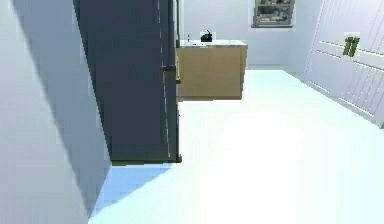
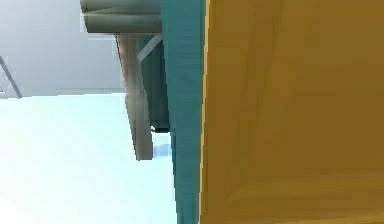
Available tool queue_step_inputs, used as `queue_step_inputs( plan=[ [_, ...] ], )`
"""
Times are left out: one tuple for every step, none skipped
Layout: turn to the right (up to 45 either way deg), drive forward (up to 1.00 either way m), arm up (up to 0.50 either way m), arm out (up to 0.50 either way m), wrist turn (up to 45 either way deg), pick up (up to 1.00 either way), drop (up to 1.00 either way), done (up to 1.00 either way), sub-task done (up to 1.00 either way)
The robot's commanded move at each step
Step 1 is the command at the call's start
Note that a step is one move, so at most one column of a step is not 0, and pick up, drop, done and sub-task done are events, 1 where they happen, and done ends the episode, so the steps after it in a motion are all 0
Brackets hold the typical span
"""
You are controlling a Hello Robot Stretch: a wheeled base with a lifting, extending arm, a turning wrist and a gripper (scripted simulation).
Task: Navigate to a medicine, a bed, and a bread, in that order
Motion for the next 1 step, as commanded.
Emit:
queue_step_inputs(
  plan=[
    [6.0,0.0,0.0,0.0,0.0,0.0,0.0,0.0,0.0]
  ],
)
